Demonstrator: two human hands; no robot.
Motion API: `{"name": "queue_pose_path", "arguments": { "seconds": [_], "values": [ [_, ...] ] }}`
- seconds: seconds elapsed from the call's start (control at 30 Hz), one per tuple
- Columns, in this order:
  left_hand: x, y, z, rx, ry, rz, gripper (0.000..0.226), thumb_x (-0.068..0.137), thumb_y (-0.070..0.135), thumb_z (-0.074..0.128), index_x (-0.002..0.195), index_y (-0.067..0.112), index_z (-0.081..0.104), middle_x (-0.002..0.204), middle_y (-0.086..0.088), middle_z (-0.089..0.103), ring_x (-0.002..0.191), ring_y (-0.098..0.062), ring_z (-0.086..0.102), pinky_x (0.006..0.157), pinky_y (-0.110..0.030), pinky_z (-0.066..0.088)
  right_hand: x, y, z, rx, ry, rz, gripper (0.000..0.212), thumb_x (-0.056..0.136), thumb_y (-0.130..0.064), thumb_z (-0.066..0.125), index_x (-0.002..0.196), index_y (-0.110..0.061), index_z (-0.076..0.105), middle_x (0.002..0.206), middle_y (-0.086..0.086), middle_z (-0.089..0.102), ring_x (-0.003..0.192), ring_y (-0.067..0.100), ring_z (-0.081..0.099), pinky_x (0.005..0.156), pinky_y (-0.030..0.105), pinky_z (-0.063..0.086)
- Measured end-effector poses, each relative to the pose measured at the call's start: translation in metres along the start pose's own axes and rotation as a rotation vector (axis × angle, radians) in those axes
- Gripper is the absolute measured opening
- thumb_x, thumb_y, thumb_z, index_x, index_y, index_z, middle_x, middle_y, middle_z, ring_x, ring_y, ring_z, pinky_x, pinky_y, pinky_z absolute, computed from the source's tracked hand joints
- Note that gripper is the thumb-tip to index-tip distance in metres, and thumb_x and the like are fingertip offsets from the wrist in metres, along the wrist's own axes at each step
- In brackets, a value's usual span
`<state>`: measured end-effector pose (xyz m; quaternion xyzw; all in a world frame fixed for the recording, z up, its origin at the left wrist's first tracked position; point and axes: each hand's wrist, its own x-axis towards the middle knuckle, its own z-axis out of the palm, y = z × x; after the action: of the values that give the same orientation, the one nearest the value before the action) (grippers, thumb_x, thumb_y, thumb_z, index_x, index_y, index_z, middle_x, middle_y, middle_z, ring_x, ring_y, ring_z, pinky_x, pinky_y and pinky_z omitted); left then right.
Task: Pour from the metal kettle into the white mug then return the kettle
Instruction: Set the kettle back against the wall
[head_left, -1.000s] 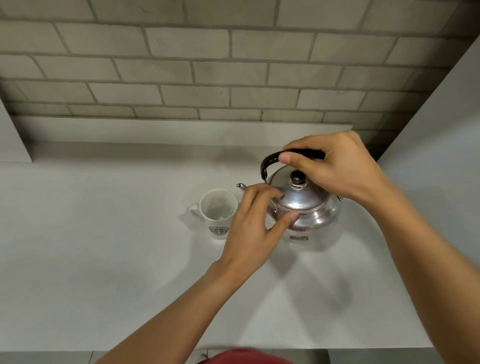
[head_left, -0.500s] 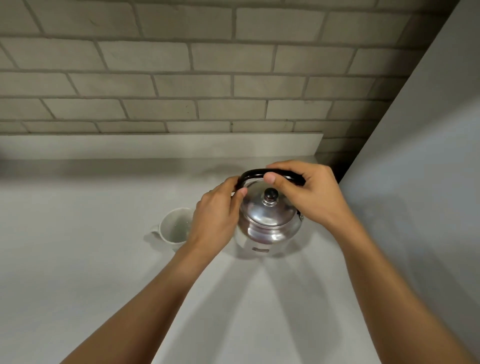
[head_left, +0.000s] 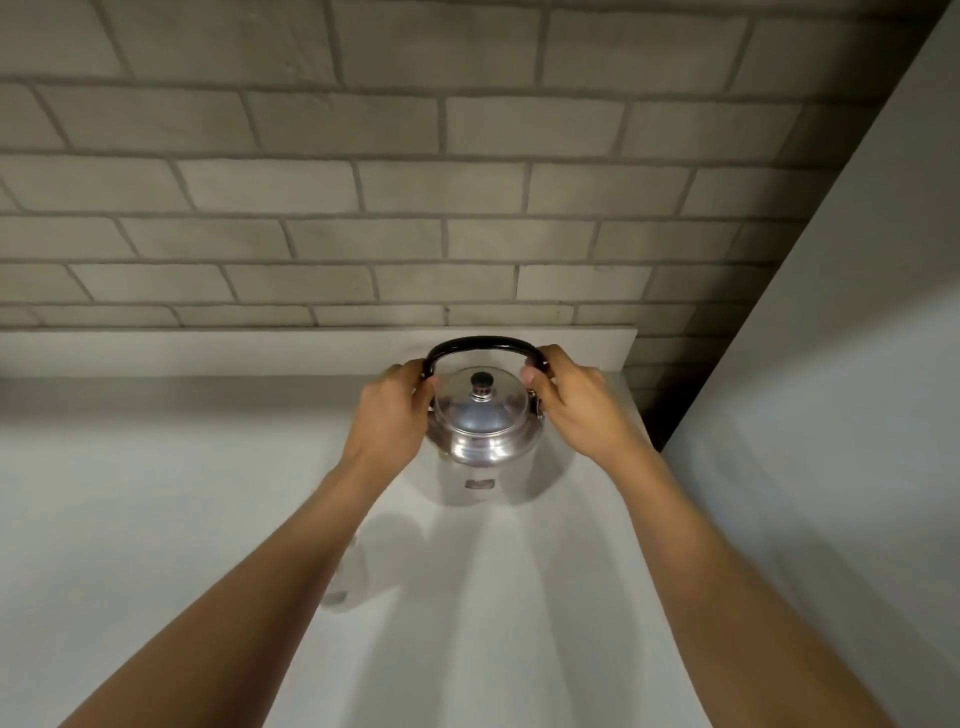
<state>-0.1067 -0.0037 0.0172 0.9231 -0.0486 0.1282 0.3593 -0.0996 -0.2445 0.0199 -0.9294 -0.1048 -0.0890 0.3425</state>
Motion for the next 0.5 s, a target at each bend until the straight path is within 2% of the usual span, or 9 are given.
{"name": "queue_pose_path", "arguments": {
  "seconds": [0.1,0.13,0.2,0.33,0.5],
  "values": [
    [0.029,-0.012,0.006,0.001,-0.017,-0.051,0.023,0.106,0.023,0.053,0.111,0.007,0.069,0.097,-0.011,0.073,0.081,-0.026,0.064,0.061,-0.023,0.041,0.031,0.007,0.013,0.002,-0.004,0.033,0.033,0.11,-0.038,0.049,0.124,-0.01,0.06,0.09,0.011,0.073,0.088,0.04,0.071,0.067,0.038,0.048],
    [0.038,-0.015,0.008,-0.01,-0.033,-0.076,0.024,0.106,0.024,0.053,0.112,0.007,0.069,0.098,-0.011,0.073,0.082,-0.026,0.065,0.065,-0.024,0.048,0.04,0.009,0.017,0.008,-0.018,0.056,0.033,0.109,-0.039,0.048,0.124,-0.012,0.06,0.088,0.008,0.07,0.087,0.04,0.07,0.068,0.037,0.047],
    [0.054,-0.022,0.014,-0.002,-0.069,-0.121,0.025,0.106,0.024,0.053,0.116,0.007,0.068,0.103,-0.013,0.074,0.09,-0.031,0.068,0.077,-0.034,0.054,0.057,0.015,0.026,0.012,-0.05,0.092,0.034,0.109,-0.043,0.046,0.125,-0.016,0.058,0.087,0.005,0.066,0.087,0.038,0.068,0.069,0.037,0.048],
    [0.08,-0.033,0.024,0.072,-0.139,-0.157,0.028,0.106,0.023,0.051,0.118,0.004,0.067,0.106,-0.016,0.074,0.099,-0.036,0.067,0.086,-0.042,0.05,0.078,0.03,0.042,0.047,-0.083,0.141,0.035,0.109,-0.046,0.043,0.128,-0.019,0.057,0.09,0.005,0.066,0.085,0.032,0.066,0.07,0.036,0.049],
    [0.092,-0.045,0.035,0.097,-0.176,-0.185,0.027,0.106,0.024,0.05,0.116,0.006,0.066,0.105,-0.015,0.073,0.093,-0.03,0.063,0.077,-0.034,0.044,0.088,0.046,0.061,0.097,-0.089,0.139,0.034,0.11,-0.042,0.044,0.129,-0.017,0.057,0.097,0.01,0.07,0.089,0.033,0.067,0.075,0.039,0.054]
  ]
}}
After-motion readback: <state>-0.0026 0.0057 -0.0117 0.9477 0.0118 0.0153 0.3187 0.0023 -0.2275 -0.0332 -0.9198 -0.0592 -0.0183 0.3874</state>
